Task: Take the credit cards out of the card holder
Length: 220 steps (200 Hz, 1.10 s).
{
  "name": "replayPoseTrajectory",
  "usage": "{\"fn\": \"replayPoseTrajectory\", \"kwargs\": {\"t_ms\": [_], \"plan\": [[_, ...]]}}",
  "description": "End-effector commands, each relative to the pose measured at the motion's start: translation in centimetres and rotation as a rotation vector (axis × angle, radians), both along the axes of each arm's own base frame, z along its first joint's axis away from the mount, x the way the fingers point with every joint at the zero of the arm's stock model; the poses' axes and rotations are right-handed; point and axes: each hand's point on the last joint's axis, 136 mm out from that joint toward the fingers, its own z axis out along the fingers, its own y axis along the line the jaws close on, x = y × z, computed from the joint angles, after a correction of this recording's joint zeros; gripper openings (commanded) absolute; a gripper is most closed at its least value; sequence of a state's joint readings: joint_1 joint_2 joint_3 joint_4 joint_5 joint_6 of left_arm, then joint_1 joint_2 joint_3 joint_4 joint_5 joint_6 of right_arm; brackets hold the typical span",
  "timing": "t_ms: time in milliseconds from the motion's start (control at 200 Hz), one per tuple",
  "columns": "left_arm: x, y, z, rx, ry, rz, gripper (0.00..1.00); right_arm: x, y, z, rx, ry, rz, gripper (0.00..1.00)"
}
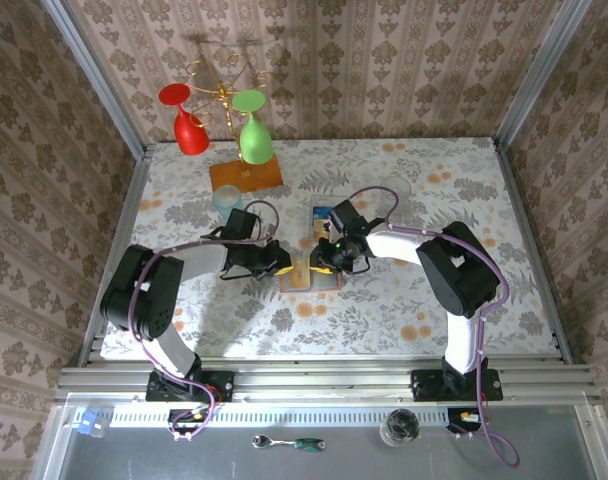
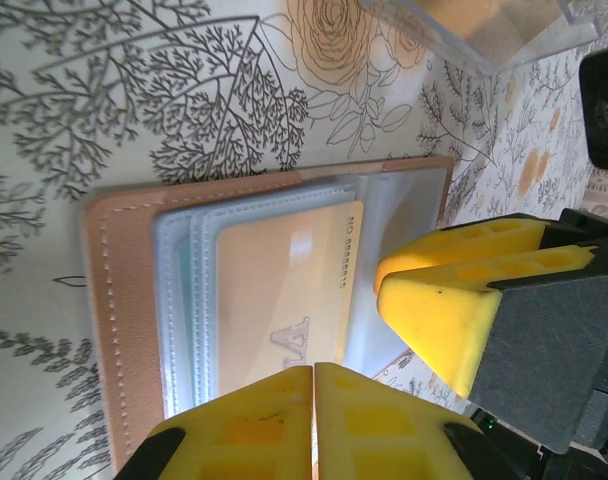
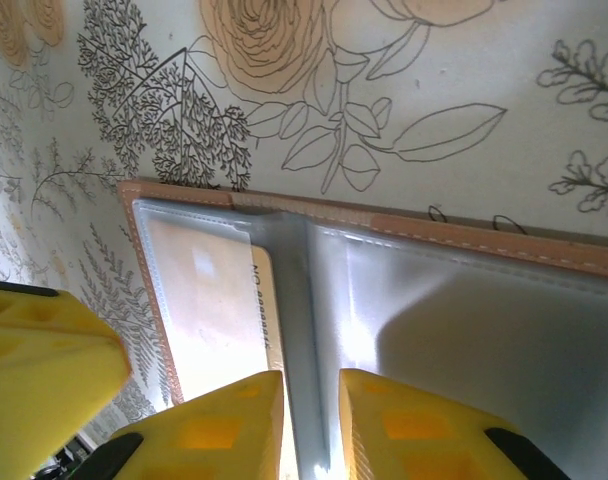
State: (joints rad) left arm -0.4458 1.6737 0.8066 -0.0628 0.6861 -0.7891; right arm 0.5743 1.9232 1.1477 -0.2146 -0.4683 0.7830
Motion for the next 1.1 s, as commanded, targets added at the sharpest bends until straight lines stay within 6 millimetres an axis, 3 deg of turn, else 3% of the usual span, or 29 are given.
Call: {"fn": "replayPoseTrajectory", "kwargs": {"t_ms": [0, 235, 740, 1095], "plan": [[-0.5, -0.1, -1.1, -0.005, 0.032, 0.003, 0.08, 0.3, 1.5, 2.0, 0.074, -0.022, 0.020, 0.23], [-1.0, 0.8, -2.8, 0.057, 0.047, 0.010, 0.05, 0.0, 2.5, 2.0, 0.124, 0.003, 0.046, 0.26], [-0.3, 0.7, -1.1, 0.024, 0.013, 0.024, 0.05, -0.4, 3.0, 0.6, 0.121, 0.043, 0.063, 0.27], [-0.8, 1.4, -2.1, 0.060, 0.035, 0.014, 0.03, -0.7, 2.9, 0.0, 0.109, 0.061, 0.070, 0.24]]}}
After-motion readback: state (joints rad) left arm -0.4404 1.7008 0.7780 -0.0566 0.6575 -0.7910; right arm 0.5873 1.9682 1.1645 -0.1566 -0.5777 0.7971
